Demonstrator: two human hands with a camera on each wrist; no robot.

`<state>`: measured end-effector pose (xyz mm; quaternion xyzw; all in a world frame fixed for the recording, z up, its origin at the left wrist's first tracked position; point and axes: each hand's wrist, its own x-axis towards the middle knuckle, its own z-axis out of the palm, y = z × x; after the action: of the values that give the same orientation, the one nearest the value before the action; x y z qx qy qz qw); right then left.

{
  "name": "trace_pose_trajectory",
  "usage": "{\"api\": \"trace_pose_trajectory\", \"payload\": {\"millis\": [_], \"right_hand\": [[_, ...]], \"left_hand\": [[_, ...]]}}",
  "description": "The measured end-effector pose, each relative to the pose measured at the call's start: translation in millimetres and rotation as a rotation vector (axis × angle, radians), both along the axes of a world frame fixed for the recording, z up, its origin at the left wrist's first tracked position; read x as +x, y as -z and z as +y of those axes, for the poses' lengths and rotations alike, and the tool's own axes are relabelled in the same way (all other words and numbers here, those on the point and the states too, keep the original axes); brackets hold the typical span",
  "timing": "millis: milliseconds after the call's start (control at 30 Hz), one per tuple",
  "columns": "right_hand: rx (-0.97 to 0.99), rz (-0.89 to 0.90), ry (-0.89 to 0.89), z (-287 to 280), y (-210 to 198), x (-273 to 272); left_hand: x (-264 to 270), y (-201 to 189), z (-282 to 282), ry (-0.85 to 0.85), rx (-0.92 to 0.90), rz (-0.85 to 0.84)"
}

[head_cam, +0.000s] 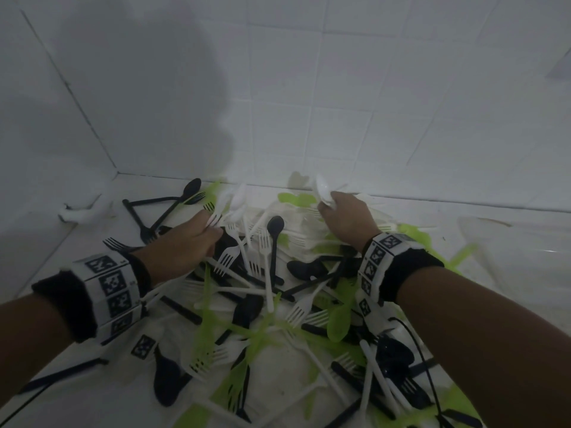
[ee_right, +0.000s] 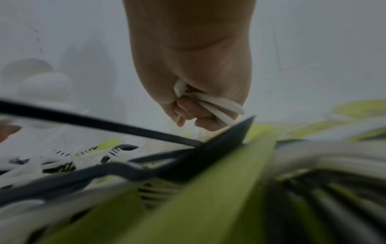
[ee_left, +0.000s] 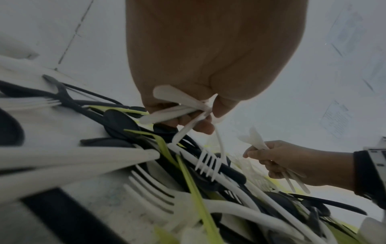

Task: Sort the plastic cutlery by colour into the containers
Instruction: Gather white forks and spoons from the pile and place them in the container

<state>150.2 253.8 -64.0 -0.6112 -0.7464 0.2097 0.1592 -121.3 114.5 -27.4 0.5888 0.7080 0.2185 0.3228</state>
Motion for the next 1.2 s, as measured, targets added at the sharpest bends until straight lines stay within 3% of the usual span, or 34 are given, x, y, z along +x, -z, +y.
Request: {"api": "trace_pose_trajectory", "payload": {"millis": [133, 300, 467, 933, 1200], "right_hand": [[0.002, -0.072, -0.109, 8, 1, -18], [0.006, -0.182, -0.212, 17, 4, -37], [-0.044, -0.289, -0.243, 19, 8, -38], [-0.086, 0.312, -0.049, 14, -10, -4], [-0.083, 0.294, -0.086, -2, -12, 3]], "left_hand": [[1, 4, 10, -0.012, 0.038, -0.021], [-4, 6, 14, -0.020, 0.061, -0.199], [-6, 11, 10, -0.002, 0.129, -0.159], [-9, 20, 12, -0.013, 0.227, -0.176], [2, 17, 12, 0.018, 0.202, -0.144]]}}
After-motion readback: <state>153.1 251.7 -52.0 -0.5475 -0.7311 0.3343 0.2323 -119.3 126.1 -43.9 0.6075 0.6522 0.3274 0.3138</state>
